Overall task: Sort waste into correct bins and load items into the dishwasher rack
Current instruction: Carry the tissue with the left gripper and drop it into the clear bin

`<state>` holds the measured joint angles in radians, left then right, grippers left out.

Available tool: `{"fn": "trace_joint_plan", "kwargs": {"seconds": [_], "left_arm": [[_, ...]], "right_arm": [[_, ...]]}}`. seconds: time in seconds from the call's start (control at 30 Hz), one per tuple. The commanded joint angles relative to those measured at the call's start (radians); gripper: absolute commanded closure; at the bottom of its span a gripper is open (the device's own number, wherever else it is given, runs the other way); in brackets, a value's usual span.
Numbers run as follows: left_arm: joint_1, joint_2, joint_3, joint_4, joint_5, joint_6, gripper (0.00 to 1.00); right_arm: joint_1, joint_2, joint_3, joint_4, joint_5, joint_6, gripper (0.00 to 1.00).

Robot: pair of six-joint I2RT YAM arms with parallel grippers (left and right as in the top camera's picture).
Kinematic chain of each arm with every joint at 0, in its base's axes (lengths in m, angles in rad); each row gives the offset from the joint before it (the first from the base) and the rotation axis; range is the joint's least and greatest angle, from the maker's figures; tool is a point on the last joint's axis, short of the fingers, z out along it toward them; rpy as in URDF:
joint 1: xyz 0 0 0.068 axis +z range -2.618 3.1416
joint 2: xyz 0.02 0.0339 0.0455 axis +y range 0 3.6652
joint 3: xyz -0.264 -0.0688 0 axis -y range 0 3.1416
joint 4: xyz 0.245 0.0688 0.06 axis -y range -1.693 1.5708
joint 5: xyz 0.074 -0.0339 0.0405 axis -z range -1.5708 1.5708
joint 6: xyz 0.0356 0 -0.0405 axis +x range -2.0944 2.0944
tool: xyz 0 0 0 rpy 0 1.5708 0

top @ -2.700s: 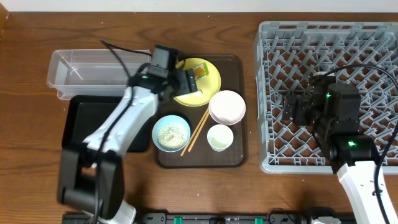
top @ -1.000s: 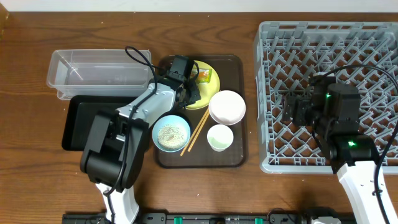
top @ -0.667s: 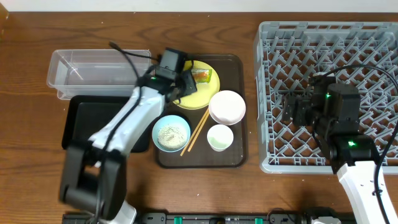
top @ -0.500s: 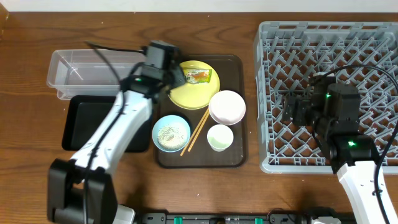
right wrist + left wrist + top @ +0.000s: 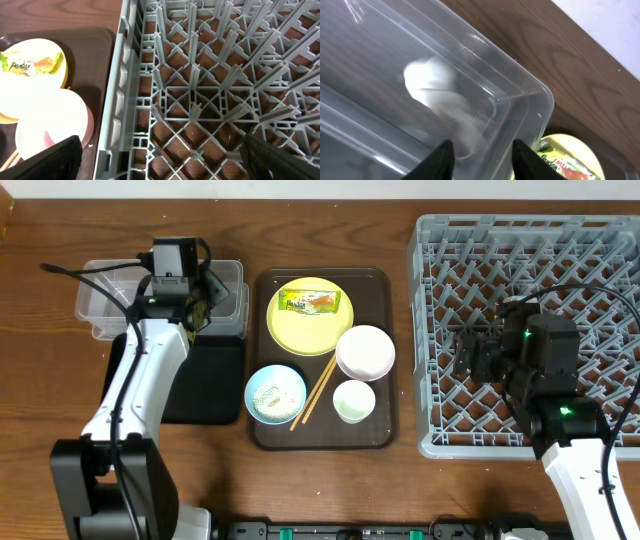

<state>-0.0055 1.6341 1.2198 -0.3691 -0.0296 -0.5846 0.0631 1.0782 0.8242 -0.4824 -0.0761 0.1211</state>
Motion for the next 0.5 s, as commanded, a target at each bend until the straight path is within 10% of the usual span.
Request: {"fn": "trace_joint_plan", "kwargs": {"seconds": [0.0, 0.47], "left_arm": [[-0.01, 0.01, 0.009, 0.031, 0.043, 0.034, 0.54], [-0.195, 0.019, 0.009, 0.066, 0.157, 0.317, 0.43]], "right_arm": [[0.01, 0.002, 0.023, 0.0, -0.008, -0.009, 0.01], [0.01, 0.002, 0.023, 0.008, -0.008, -0.009, 0.01]]}}
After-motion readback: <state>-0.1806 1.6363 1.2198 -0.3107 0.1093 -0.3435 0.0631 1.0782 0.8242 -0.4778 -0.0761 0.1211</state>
